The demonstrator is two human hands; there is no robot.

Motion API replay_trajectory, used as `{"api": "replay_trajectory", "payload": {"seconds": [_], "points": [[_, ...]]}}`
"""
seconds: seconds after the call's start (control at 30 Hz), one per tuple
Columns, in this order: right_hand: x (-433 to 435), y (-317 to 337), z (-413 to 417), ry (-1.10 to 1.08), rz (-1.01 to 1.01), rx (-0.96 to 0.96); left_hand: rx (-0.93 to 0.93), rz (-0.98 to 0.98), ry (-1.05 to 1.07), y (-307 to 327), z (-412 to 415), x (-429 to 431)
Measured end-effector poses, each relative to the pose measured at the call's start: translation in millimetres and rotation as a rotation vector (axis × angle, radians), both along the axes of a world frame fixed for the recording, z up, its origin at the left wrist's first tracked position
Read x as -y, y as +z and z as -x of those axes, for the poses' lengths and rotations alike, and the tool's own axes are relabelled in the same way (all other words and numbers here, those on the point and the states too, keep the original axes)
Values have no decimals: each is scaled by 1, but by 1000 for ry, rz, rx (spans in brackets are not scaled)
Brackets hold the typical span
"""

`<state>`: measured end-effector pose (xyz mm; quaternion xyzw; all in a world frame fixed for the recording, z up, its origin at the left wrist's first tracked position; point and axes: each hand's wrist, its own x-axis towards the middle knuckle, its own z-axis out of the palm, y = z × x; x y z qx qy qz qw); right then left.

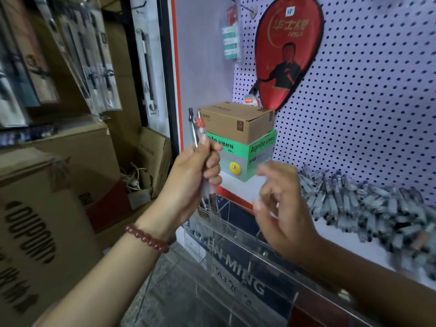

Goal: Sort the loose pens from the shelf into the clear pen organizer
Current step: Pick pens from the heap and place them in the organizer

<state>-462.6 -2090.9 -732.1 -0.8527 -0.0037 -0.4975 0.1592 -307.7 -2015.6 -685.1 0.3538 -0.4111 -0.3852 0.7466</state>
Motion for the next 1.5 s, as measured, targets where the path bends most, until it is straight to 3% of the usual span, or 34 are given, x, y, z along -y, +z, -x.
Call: {"api": "replay_trajectory", "payload": {"seconds": [0.07, 0.2, 0.3, 0.4, 0.57, 0.63, 0.7, 0.77, 0.83, 0.97, 1.07, 1.27, 1.5], "points": [[1, 16, -8, -2, -262, 7, 195, 5, 55, 0, -7, -3], [-2, 51, -30, 150, -870, -210, 485, -23, 67, -7, -4, -4], [-13, 59, -40, 234, -1010, -236, 595, -65, 83, -16, -2, -2], [-17, 59, -45, 167, -946, -218, 666, -64, 54, -15, -4, -1], [1, 66, -40, -189, -393, -200, 657, 10, 374, -12, -19, 4], [16, 66, -37, -246, -474, -109, 649, -36, 545, -16, -36, 10], [27, 62, -40, -239, -639, -20, 696, -209, 624, -22, -50, 14], [28, 52, -47, -276, -680, -15, 726, -450, 653, -31, -50, 15], [25, 39, -58, -301, -668, -21, 633, -572, 598, -36, -45, 17], [22, 27, -75, -291, -674, -113, 354, -585, 452, -46, -38, 21], [19, 20, -79, -350, -536, -255, 404, -585, 528, -53, -36, 25], [33, 36, -75, -335, -530, -129, 412, -580, 583, -58, -34, 30], [25, 14, -81, -363, -371, -468, 501, -494, 625, -68, -37, 32]]}}
